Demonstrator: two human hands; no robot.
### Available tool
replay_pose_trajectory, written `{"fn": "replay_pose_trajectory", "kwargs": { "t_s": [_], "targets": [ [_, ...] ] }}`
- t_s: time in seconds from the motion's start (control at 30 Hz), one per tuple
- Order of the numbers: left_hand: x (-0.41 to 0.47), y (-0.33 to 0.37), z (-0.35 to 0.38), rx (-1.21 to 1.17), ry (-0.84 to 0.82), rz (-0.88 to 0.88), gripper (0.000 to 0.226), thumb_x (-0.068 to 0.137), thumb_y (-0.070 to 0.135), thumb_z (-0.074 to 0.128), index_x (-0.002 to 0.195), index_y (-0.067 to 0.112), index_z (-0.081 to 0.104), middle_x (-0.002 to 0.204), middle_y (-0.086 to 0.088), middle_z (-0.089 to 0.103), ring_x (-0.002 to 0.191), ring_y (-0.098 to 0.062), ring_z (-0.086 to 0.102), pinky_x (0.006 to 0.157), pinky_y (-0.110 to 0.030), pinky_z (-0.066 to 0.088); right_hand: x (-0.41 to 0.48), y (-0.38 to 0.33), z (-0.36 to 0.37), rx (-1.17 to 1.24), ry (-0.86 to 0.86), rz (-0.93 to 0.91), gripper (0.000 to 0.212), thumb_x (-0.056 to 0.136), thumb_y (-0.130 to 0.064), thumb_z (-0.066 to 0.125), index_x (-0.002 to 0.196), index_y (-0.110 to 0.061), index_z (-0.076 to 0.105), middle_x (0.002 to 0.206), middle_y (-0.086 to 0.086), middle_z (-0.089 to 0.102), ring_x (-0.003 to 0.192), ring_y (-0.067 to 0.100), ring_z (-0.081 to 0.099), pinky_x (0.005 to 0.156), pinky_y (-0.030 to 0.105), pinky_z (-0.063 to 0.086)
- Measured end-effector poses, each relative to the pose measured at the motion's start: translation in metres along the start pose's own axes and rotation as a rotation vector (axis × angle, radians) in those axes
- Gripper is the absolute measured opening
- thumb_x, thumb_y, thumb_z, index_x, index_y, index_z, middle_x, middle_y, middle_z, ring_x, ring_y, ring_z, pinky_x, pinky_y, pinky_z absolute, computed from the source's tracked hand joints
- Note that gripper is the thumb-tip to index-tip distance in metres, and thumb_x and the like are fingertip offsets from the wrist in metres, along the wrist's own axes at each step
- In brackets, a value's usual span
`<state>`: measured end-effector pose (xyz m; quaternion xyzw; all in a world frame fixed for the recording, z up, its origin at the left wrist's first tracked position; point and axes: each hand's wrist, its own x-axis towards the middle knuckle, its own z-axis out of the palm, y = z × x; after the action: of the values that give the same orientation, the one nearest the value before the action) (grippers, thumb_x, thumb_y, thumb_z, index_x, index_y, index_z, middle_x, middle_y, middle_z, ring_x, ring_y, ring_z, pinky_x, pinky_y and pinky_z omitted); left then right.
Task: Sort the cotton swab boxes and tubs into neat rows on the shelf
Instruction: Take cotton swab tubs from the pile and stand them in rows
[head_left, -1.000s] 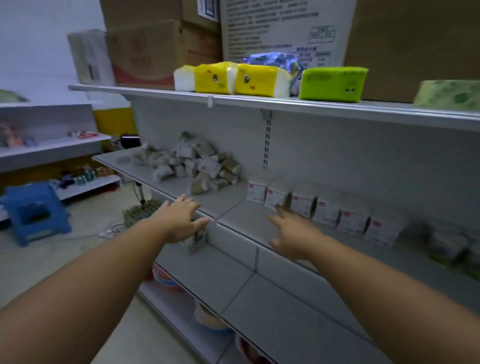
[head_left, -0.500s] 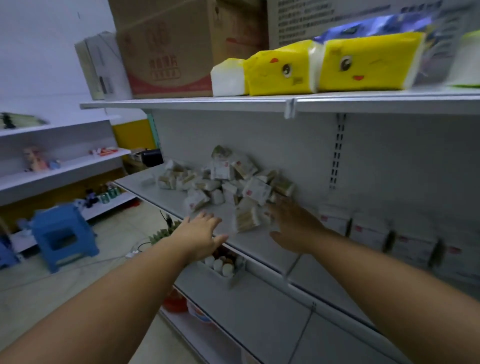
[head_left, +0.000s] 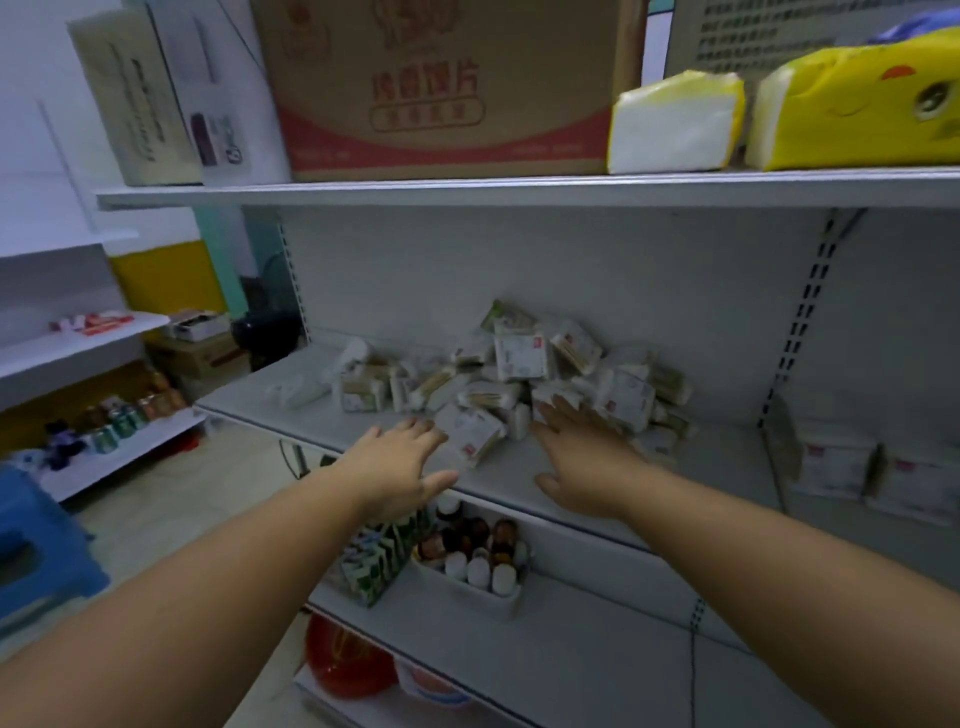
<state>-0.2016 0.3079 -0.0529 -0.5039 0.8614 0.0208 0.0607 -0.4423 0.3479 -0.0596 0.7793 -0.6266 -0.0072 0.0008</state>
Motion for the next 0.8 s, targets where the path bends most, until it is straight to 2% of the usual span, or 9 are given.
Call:
{"fn": "replay_pose_trajectory", "kwargs": {
  "t_s": [0.1,0.2,0.3,0.4,0.53,0.6,0.7,0.8],
  "targets": [
    [0.006,-0.043,0.007,0.014,-0.010,0.065,0.071,0.092,0.066,0.022,0.150,0.027,0.011,0.160,0.000,0.004,0.146,-0.017,0.000,0.117,-0.042,0.007,0.016,-0.033,0.003,0.047,0.085,0.036,0.070,0.094,-0.044,0.043,0.150,-0.021,0.009,0.159,0.003,0.003,0.146,0.021,-0.006,0.117,0.041,0.003],
    [0.010,-0.076,0.014,-0.004,-0.049,0.092,0.069,0.094,0.063,0.023,0.150,0.025,0.011,0.160,-0.001,0.004,0.146,-0.018,-0.001,0.116,-0.044,0.006,0.027,-0.064,0.013,-0.002,0.099,0.021,0.066,0.094,-0.042,0.043,0.149,-0.019,0.014,0.159,0.004,0.001,0.146,0.022,-0.006,0.117,0.040,-0.001],
    [0.021,-0.111,0.018,-0.031,-0.032,0.118,0.068,0.094,0.062,0.024,0.150,0.026,0.012,0.160,-0.001,0.005,0.146,-0.017,0.000,0.116,-0.044,0.006,0.058,-0.085,0.009,-0.036,0.114,0.014,0.066,0.095,-0.043,0.040,0.149,-0.017,0.014,0.159,0.005,0.003,0.146,0.023,-0.005,0.117,0.038,-0.002],
    [0.038,-0.148,0.022,-0.037,-0.029,0.117,0.067,0.094,0.061,0.025,0.150,0.027,0.012,0.160,0.000,0.004,0.146,-0.017,-0.001,0.117,-0.045,0.003,0.099,-0.101,0.006,0.044,0.155,0.037,0.065,0.095,-0.043,0.039,0.149,-0.017,0.015,0.159,0.003,0.005,0.146,0.020,-0.006,0.117,0.036,-0.001],
    [0.062,-0.194,0.022,-0.004,-0.015,0.094,0.066,0.095,0.059,0.029,0.150,0.025,0.014,0.159,-0.001,0.008,0.146,-0.019,0.000,0.118,-0.045,0.004,0.163,-0.116,0.013,0.073,0.119,-0.033,0.064,0.097,-0.042,0.037,0.150,-0.016,0.012,0.159,0.002,0.003,0.146,0.018,-0.006,0.116,0.032,-0.001],
    [0.074,-0.221,0.019,0.016,-0.021,0.088,0.066,0.095,0.058,0.029,0.150,0.025,0.014,0.159,-0.001,0.009,0.146,-0.018,-0.001,0.117,-0.044,0.002,0.199,-0.123,0.013,0.135,0.141,-0.050,0.061,0.097,-0.039,0.039,0.148,-0.012,0.019,0.158,0.005,0.012,0.146,0.020,0.002,0.117,0.034,0.009],
    [0.091,-0.267,0.007,0.030,-0.001,0.052,0.066,0.095,0.056,0.032,0.150,0.024,0.016,0.159,0.001,0.009,0.146,-0.015,-0.001,0.117,-0.039,0.002,0.249,-0.136,0.009,0.210,0.253,-0.045,0.052,0.092,-0.034,0.048,0.138,-0.012,0.039,0.144,0.012,0.038,0.135,0.026,0.031,0.108,0.036,0.031],
    [0.108,-0.309,-0.004,-0.026,0.041,-0.037,0.067,0.092,0.053,0.044,0.149,0.026,0.019,0.158,0.002,0.016,0.146,-0.014,0.007,0.115,-0.032,0.012,0.288,-0.144,0.007,0.177,0.329,-0.064,0.040,0.089,-0.035,0.053,0.122,-0.012,0.053,0.125,0.009,0.053,0.119,0.026,0.046,0.094,0.035,0.037]
  ]
}}
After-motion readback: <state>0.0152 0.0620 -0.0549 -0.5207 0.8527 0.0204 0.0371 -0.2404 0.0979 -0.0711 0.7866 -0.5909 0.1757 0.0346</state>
